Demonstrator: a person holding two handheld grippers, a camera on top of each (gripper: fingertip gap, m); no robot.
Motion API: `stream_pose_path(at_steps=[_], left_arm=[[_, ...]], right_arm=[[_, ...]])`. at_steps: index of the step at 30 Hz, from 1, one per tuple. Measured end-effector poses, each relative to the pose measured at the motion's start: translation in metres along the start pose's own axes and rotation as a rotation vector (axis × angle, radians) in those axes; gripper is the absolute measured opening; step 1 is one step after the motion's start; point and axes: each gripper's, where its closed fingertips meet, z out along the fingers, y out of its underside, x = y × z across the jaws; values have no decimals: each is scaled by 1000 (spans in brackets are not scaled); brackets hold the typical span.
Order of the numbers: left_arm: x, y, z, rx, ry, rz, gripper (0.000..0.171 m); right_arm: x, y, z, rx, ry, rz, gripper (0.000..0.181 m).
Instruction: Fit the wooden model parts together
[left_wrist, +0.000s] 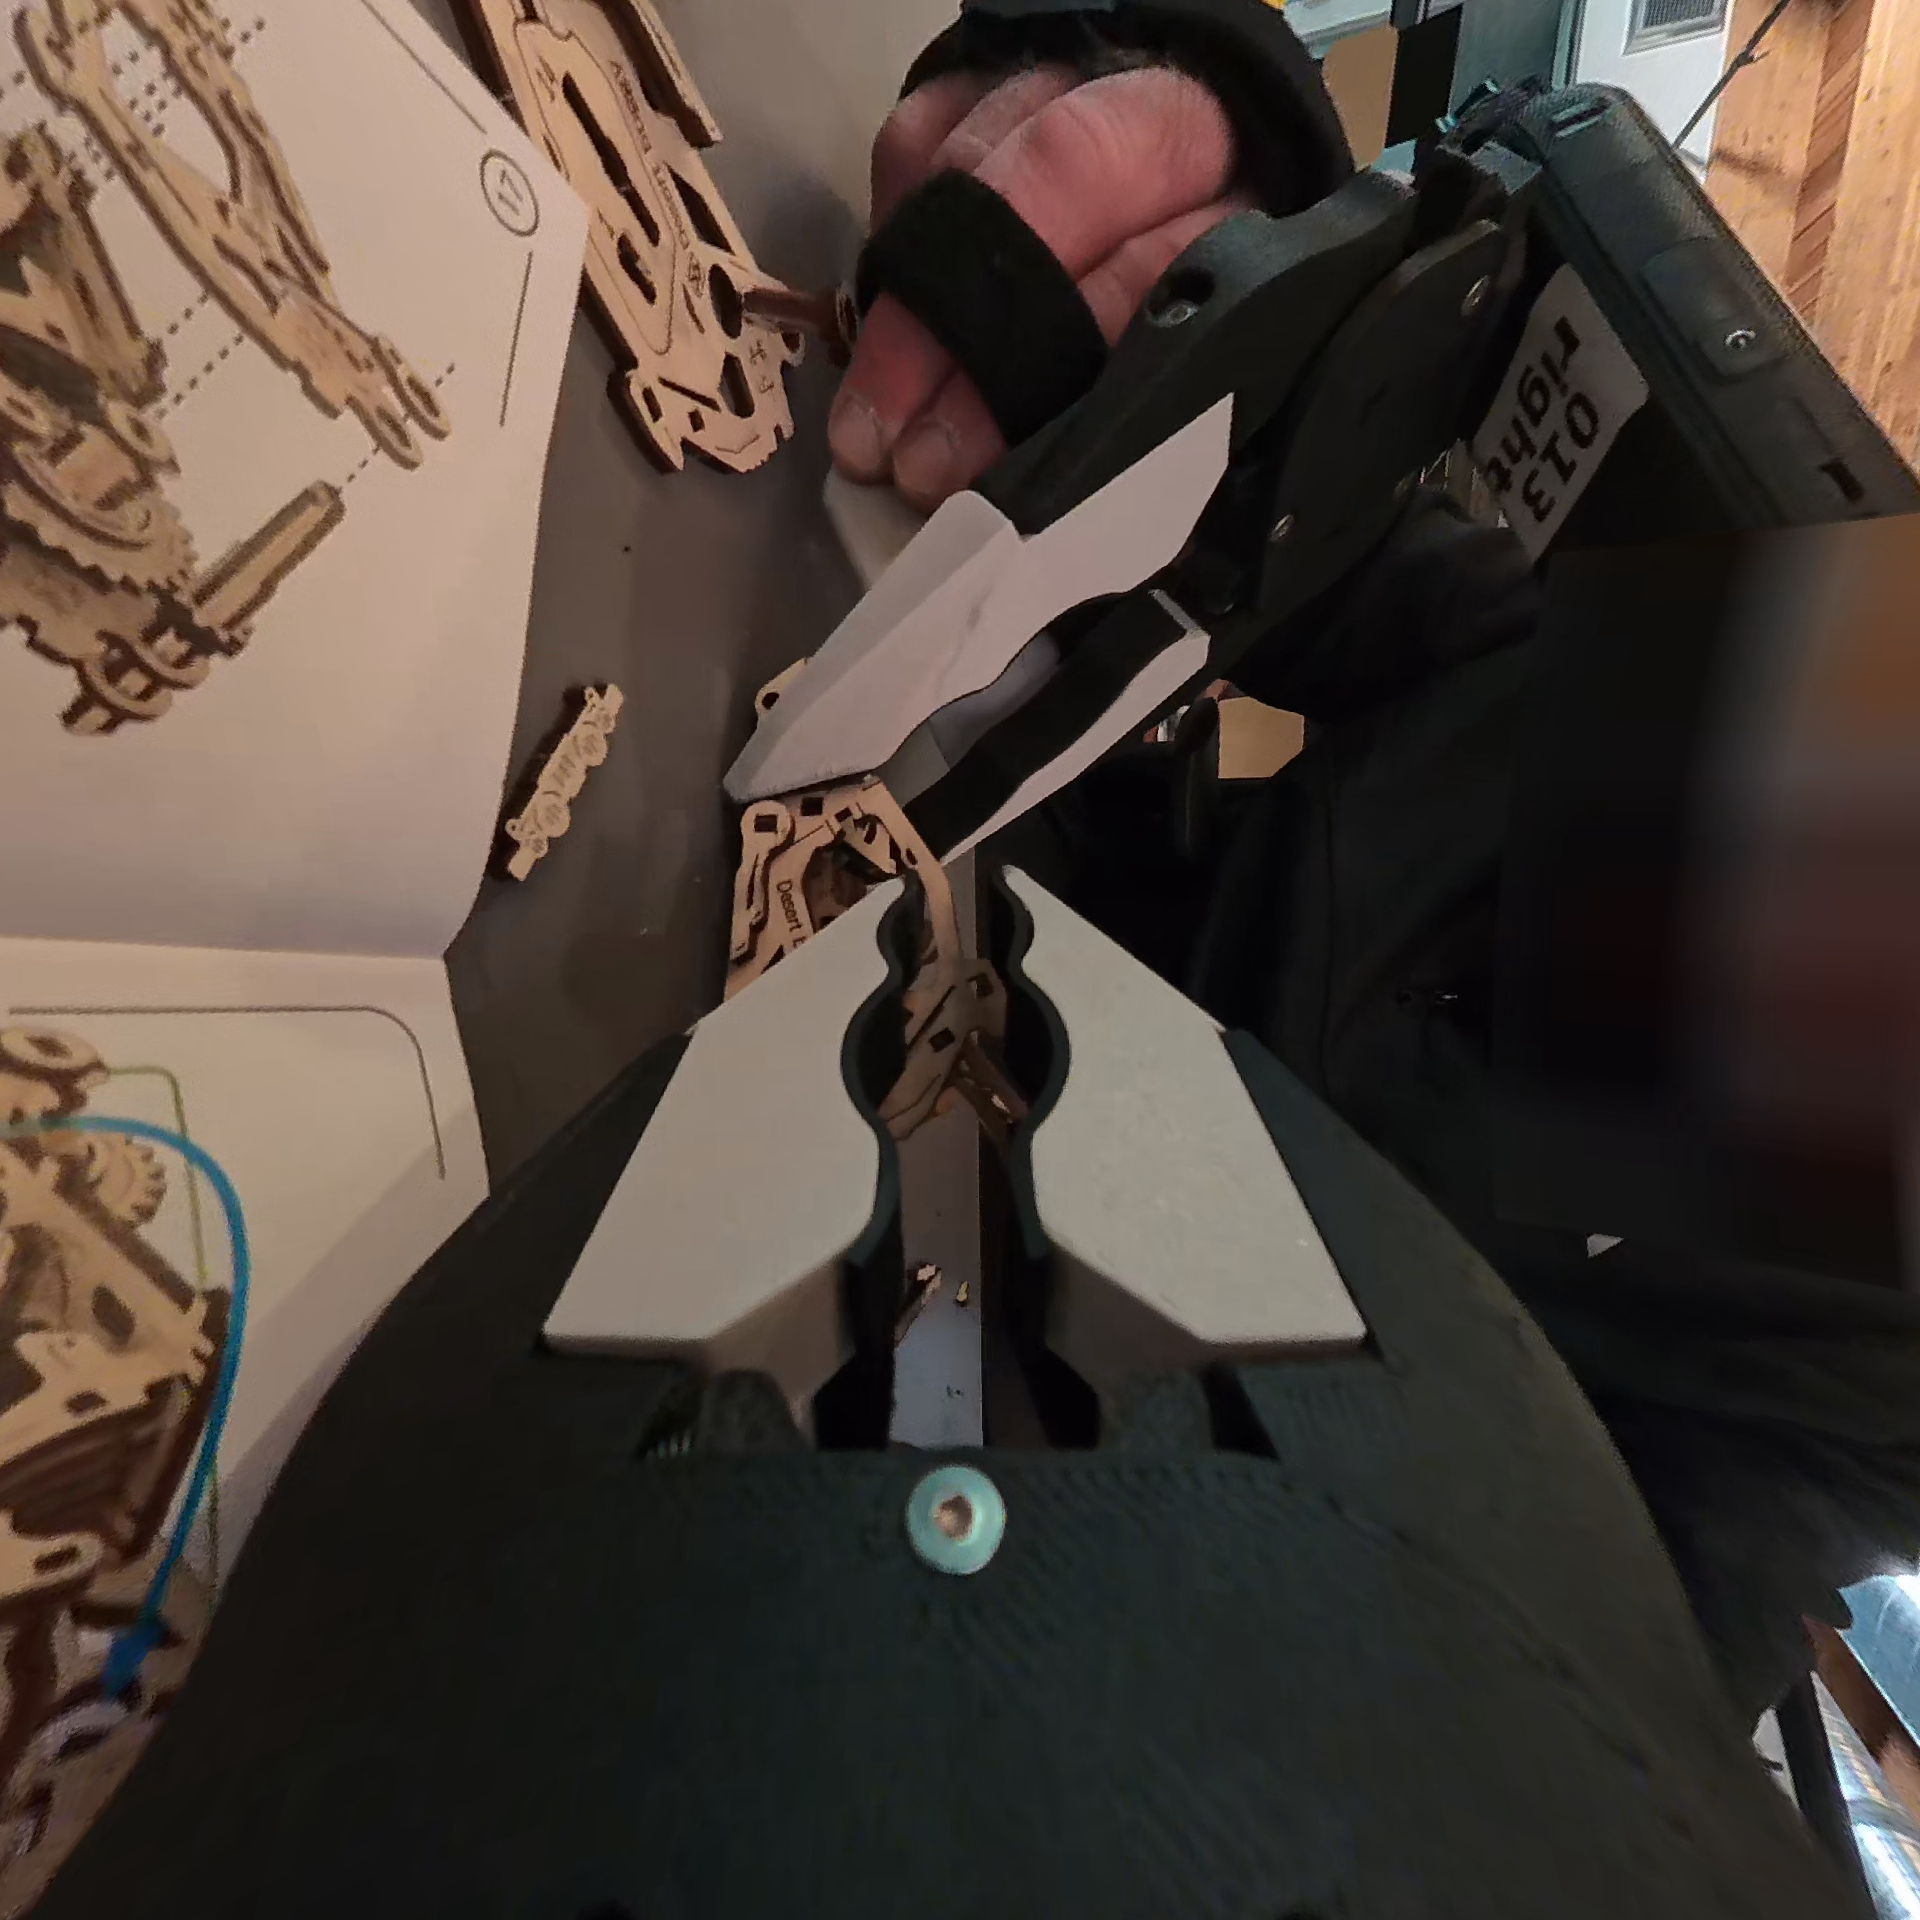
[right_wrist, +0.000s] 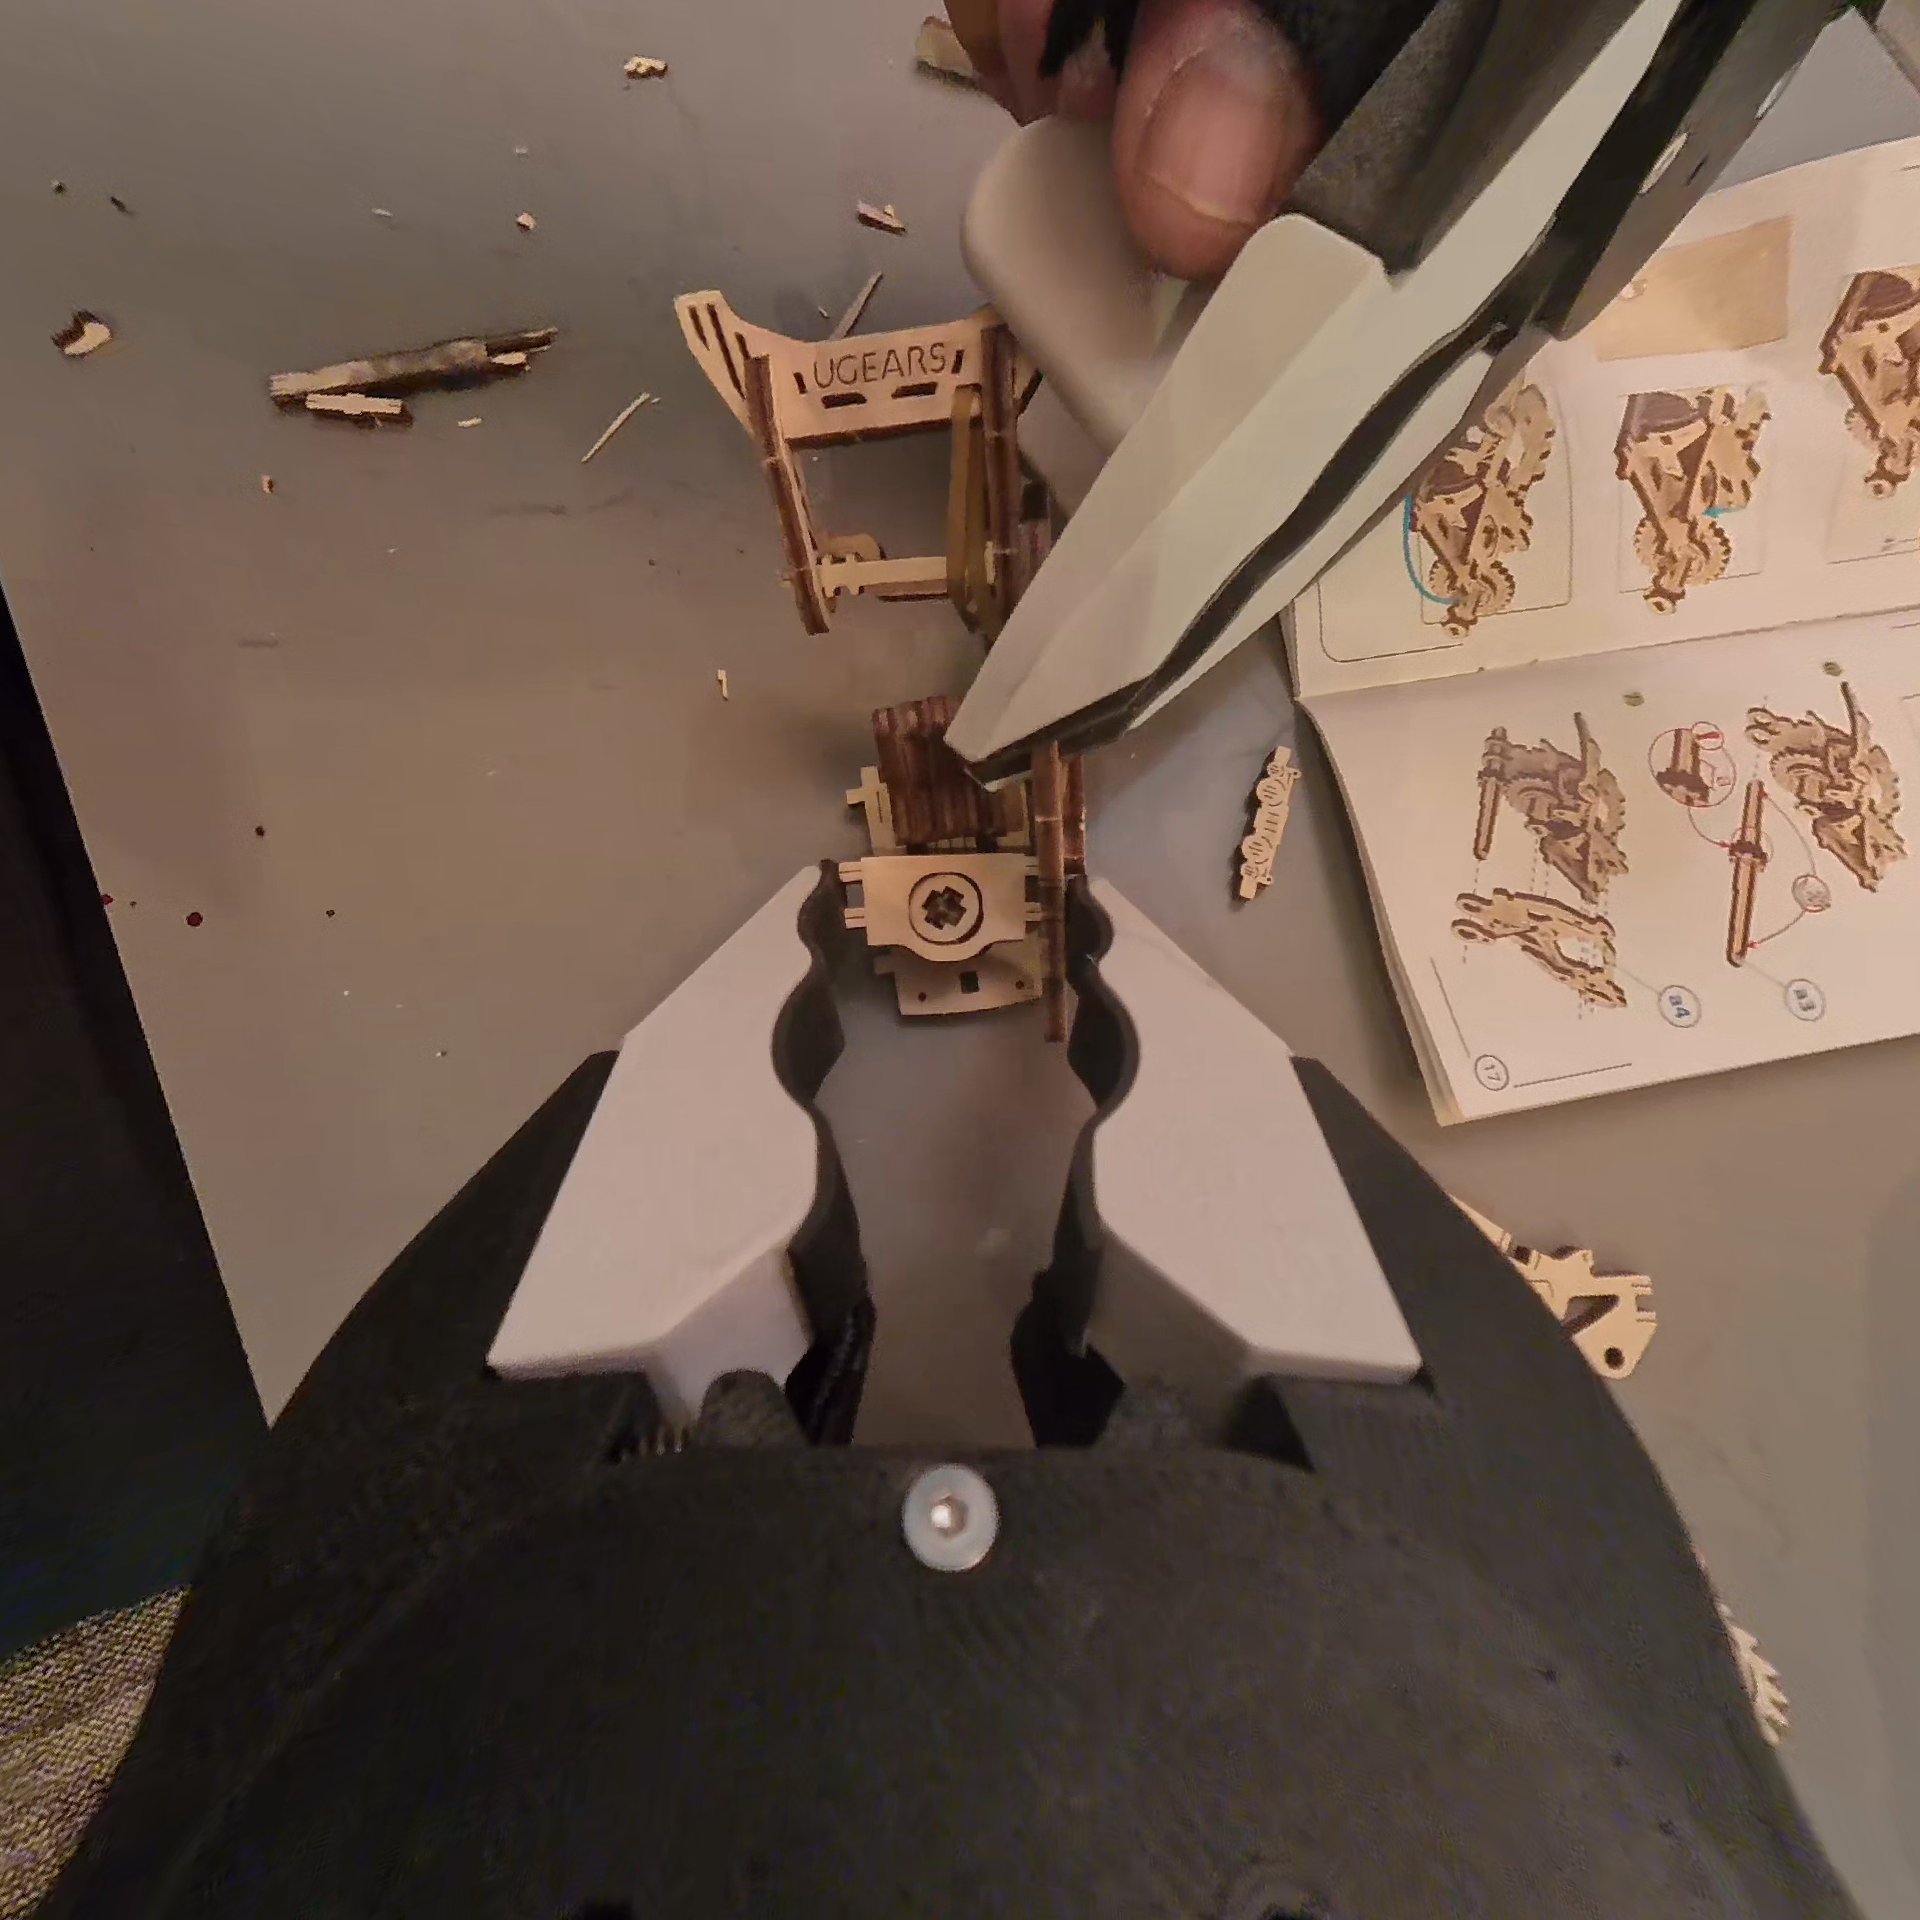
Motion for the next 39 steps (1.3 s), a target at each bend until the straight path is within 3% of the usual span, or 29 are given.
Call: stream_pose_path(at_steps=[5, 16, 29, 39], left_arm=[[0, -1, -1, -6, 6, -2, 11], [6, 0, -12, 84, -5, 30, 35], [13, 6, -14, 171, 9, 80, 35], [13, 12, -1, 195, 52, 72, 25]], right_arm=[[0, 0, 0, 16, -5, 16, 40], [0, 0, 0, 12, -12, 19, 40], [-3, -1, 0, 37, -28, -11, 39], [-12, -2, -1, 34, -36, -98, 39]])
